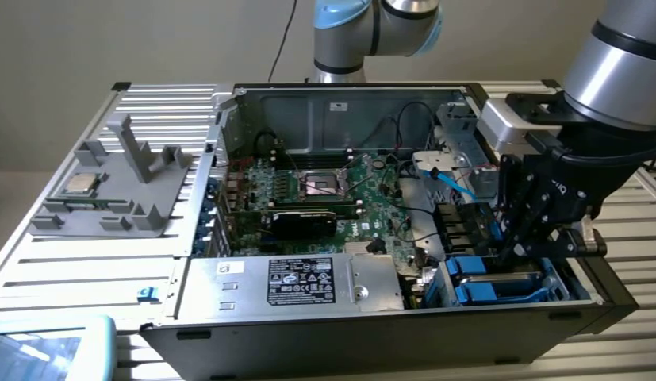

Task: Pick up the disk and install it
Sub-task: 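Insert the first disk wire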

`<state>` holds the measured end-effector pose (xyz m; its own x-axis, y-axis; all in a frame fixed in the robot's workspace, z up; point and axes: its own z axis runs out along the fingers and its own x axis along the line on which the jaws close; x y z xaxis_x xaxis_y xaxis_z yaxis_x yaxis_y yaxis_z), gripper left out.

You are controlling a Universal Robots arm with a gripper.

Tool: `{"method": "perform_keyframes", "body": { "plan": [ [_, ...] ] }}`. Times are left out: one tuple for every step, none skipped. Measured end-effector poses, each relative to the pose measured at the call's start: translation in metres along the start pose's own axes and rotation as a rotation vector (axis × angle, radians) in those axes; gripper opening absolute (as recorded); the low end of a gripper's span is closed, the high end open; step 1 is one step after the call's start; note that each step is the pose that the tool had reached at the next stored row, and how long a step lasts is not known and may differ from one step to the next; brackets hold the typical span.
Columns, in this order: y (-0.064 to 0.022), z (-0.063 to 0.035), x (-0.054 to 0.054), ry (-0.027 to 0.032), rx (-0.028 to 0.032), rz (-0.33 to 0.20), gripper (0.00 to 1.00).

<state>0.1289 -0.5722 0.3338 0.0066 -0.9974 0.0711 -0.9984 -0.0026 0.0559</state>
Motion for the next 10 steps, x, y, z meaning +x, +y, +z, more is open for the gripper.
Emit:
{"method": "perform_keyframes", "body": {
  "plan": [
    [0.0,0.0002,0.0,0.0002,0.0,0.0,0.16],
    [0.0,0.0004,0.0,0.0003,0.0,0.0,0.16],
    [0.0,0.0005,0.0,0.0003,0.0,0.0,0.16],
    [0.0,0.0009,-0.0001,-0.0001,0.0,0.0,0.16],
    [-0.0001,0.0011,-0.0001,-0.0001,0.0,0.0,0.16],
    [0.0,0.0012,-0.0001,0.0,-0.0001,0.0,0.16],
    [-0.0001,0.0011,-0.0001,0.0002,0.0,0.0,0.16],
    [-0.0001,0.0012,-0.0001,0.0001,-0.0001,0.0,0.16],
    [0.0,0.0012,-0.0001,0.0002,0.0,0.0,0.16],
    [-0.0001,0.0012,-0.0001,0.0002,-0.0001,0.0,0.16]
  ]
}}
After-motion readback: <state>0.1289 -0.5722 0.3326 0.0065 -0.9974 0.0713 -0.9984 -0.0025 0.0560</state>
